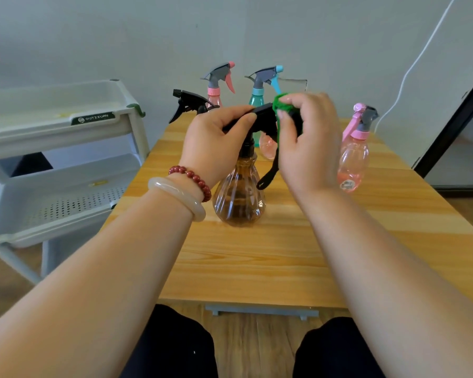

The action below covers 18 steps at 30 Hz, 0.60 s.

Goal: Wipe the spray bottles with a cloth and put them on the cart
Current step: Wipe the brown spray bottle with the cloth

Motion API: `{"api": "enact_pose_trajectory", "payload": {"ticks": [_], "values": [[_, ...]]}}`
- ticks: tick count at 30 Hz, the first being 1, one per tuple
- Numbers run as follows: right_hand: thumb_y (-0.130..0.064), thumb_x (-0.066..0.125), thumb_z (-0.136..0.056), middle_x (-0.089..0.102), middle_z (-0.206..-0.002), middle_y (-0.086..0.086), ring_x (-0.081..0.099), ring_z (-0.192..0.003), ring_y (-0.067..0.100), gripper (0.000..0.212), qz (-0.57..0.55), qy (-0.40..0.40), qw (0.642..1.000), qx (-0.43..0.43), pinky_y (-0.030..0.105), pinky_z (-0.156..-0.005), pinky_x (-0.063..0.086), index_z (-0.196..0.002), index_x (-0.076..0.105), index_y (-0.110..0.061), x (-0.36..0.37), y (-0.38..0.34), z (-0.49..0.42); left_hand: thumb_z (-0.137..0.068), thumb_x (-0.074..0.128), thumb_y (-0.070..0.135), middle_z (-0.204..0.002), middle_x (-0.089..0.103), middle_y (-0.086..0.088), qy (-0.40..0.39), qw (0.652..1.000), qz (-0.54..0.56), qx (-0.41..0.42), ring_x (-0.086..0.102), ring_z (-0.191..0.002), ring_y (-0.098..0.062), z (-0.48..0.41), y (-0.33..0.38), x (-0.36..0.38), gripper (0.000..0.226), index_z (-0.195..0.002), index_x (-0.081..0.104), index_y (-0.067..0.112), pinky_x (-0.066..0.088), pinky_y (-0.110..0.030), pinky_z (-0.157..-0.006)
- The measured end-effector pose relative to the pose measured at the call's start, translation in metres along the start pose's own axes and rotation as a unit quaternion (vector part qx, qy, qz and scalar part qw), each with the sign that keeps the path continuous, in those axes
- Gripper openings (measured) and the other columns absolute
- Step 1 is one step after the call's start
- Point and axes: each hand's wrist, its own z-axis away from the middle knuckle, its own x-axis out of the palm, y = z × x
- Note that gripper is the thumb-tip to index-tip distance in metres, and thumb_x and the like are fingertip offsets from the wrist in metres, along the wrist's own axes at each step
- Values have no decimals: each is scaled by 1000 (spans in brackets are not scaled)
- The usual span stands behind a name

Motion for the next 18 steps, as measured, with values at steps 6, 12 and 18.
{"api": "enact_pose_trajectory", "payload": {"ticks": [6, 12, 18], "values": [[-5, 57, -92, 66, -102, 10, 59, -99, 24, 15, 9, -88, 996, -9, 18, -85, 37, -102, 68, -2, -1, 14, 23, -100, 57, 23, -91, 63, 22, 0, 1000, -1, 9, 57, -80, 21, 0, 0, 0, 25, -122, 69, 20, 46, -2, -69], [-7, 55, -91, 65, -99, 11, 57, -95, 21, 16, 6, -47, 999, -25, 24, -83, 42, -99, 67, -1, 7, 10, 9, -99, 59, 23, -91, 63, 23, 11, 1000, 6, 3, 59, -82, 20, 0, -3, 0, 25, -122, 70, 20, 47, -3, -72], [-4, 58, -91, 66, -99, 11, 57, -96, 20, 13, -4, -34, 999, -5, 7, -87, 35, -100, 67, 1, -3, 15, 10, -99, 59, 23, -92, 65, 20, 15, 1000, 3, 9, 60, -82, 17, 0, -4, 0, 26, -122, 70, 19, 48, -4, -70]]}}
